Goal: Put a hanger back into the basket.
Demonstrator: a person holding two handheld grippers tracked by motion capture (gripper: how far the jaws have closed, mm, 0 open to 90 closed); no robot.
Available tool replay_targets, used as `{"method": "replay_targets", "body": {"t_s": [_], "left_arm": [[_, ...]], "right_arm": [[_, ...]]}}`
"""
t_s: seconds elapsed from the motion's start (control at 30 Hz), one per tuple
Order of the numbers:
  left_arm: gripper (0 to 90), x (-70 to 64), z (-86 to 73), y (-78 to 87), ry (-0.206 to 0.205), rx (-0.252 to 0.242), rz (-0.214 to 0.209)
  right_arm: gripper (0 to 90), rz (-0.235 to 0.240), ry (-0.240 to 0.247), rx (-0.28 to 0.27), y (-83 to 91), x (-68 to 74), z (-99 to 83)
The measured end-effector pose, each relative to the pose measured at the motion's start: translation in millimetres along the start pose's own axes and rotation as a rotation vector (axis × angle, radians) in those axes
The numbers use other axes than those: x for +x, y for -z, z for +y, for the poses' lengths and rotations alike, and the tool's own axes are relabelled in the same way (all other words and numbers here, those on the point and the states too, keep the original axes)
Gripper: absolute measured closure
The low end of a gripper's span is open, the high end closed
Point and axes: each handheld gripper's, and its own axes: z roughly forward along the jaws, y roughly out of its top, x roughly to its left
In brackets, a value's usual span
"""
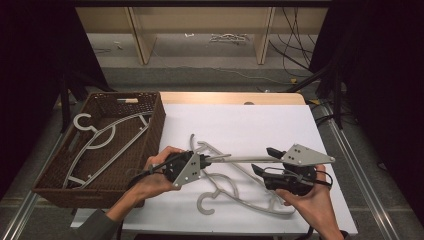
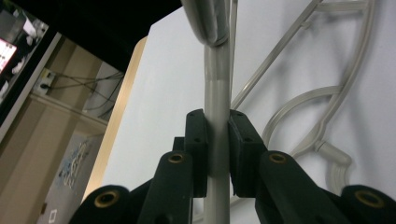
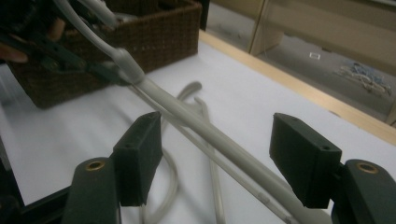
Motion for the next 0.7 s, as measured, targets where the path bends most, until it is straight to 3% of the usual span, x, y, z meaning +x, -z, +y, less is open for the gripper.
{"method": "replay_targets", "body": {"t_s": [0.07, 0.13, 0.3, 0.5, 0.57, 0.7], "left_arm": [[79.6, 4.5, -2.8, 3.2, 0.021, 0.024, 0.011], [79.6, 6.5, -4.8, 5.3, 0.052, 0.025, 0.022], [79.6, 16.7, -11.5, 12.1, 0.244, 0.005, 0.015], [79.6, 27.2, -16.8, 24.3, 0.394, -0.011, 0.027], [79.5, 29.9, -18.3, 28.9, 0.419, -0.005, 0.033], [79.5, 32.0, -21.4, 36.3, 0.519, -0.02, 0.018]], "right_arm": [[34.7, 0.002, -0.005, -0.026, 0.4, 2.6, 0.9], [33.9, 0.016, -0.002, -0.019, -1.0, 6.1, 1.1], [28.5, 0.025, 0.012, -0.011, -10.3, 15.9, -3.0], [27.2, 0.048, 0.02, 0.019, -20.4, 23.9, -13.6], [26.8, 0.063, 0.014, 0.033, -23.2, 26.0, -17.7], [25.3, 0.064, 0.048, 0.055, -28.4, 30.0, -26.6]]}}
